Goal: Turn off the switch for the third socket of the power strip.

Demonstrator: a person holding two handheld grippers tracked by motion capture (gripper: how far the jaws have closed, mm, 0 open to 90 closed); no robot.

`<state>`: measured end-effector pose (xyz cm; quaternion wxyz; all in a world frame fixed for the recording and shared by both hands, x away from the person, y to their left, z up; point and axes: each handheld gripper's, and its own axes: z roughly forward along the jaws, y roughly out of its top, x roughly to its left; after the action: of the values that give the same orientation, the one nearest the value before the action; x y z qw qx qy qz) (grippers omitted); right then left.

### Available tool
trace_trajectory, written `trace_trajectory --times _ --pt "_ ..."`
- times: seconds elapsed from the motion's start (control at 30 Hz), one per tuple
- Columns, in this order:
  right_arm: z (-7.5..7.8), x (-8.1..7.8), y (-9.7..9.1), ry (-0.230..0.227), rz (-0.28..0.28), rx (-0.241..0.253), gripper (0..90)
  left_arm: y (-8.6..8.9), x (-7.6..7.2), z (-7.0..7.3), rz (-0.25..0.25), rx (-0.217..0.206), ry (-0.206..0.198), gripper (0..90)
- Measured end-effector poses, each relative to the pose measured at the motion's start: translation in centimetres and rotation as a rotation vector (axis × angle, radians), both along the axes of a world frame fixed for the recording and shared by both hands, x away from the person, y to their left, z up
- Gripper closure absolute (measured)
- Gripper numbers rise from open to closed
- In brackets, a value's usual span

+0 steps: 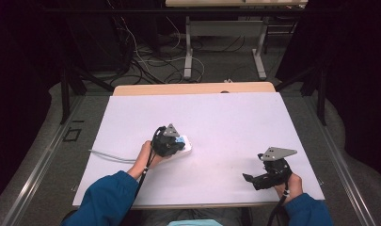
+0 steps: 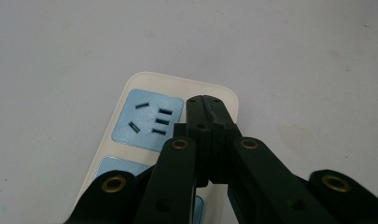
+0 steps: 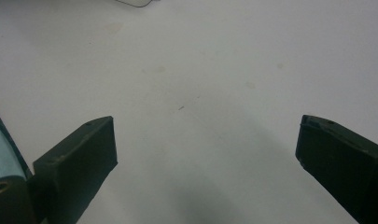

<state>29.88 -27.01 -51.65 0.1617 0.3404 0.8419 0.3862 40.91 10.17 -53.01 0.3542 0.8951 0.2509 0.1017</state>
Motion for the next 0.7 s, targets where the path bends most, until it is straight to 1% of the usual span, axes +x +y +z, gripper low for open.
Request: trace_trajectory --times 0.03,0.27,0.3,0.7 --pt "-0.07 0.0 0.05 -0.004 -0.004 0.007 4.6 0.0 0.01 -0.01 0.002 -0.001 -0.001 90.0" --pt "-0.07 0.0 0.06 -0.001 -0.005 0.004 4.6 0.06 0.04 -0.05 0.002 -0.009 0.004 90.0" --pt "-0.07 0.0 0.06 -0.003 -0.005 0.005 4.6 0.1 0.07 -0.03 -0.003 -0.004 0.003 90.0" --pt "-0.1 -0.02 0.1 0.006 -0.009 0.006 4.7 0.07 0.04 -0.08 0.004 -0.015 0.005 90.0"
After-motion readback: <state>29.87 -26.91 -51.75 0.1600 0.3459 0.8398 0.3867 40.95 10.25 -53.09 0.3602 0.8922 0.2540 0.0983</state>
